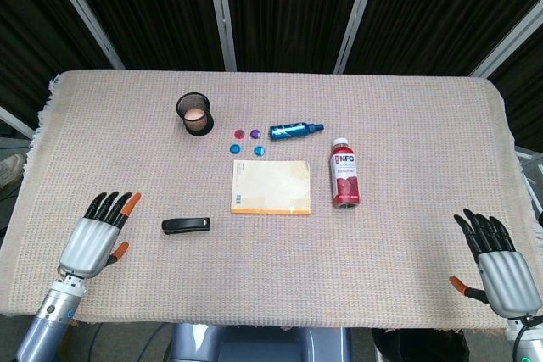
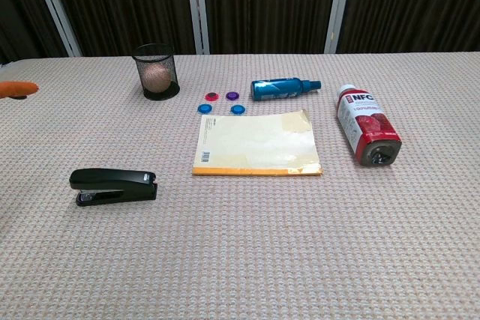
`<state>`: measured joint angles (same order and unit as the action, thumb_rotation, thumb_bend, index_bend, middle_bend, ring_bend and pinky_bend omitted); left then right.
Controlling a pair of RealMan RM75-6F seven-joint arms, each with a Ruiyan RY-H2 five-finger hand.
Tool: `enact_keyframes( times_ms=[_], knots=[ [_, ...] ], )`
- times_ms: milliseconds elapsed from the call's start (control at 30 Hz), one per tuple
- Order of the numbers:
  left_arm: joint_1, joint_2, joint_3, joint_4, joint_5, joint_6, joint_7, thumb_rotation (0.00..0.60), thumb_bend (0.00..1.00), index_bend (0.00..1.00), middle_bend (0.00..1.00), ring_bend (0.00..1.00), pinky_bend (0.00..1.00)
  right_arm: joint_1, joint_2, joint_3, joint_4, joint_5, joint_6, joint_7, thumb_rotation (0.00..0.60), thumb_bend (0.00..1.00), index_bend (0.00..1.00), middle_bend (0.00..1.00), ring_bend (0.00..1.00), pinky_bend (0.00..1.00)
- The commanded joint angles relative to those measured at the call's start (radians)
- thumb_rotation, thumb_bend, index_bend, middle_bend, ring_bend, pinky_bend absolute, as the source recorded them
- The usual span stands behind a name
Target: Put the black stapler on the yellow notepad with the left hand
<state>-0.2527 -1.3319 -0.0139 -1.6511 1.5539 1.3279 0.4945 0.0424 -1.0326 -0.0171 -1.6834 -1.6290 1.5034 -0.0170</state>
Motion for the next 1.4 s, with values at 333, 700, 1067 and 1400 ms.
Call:
enact_keyframes(
  times_ms=[333, 700, 1067, 1400],
  knots=[
    [-0.106, -0.168, -0.039, 0.156, -0.019, -0.12, -0.016, 0.6, 0.27, 0.13, 0.2, 0.18, 0.24, 0.006, 0.011, 0.008, 0.004, 0.011, -0.006, 0.033, 0.6, 0.08, 0.0, 0.0, 0.0, 0.0],
    [-0.169, -0.258, -0.063, 0.226, -0.091, -0.212, 0.031, 0.6, 0.27, 0.16, 0.21, 0.19, 0.25, 0.027, 0.028, 0.025, 0.007, 0.038, -0.037, 0.081, 0.6, 0.08, 0.0, 0.0, 0.0, 0.0],
    [-0.222, -0.338, -0.076, 0.295, -0.132, -0.264, 0.037, 0.6, 0.3, 0.4, 0.37, 0.32, 0.41, 0.037, 0.042, 0.033, 0.013, 0.046, -0.045, 0.125, 0.6, 0.08, 0.0, 0.0, 0.0, 0.0],
    [-0.249, -0.362, -0.084, 0.31, -0.118, -0.244, -0.005, 0.6, 0.32, 0.61, 0.57, 0.51, 0.57, 0.044, 0.047, 0.038, 0.018, 0.058, -0.055, 0.143, 0.6, 0.09, 0.0, 0.0, 0.0, 0.0]
  ],
)
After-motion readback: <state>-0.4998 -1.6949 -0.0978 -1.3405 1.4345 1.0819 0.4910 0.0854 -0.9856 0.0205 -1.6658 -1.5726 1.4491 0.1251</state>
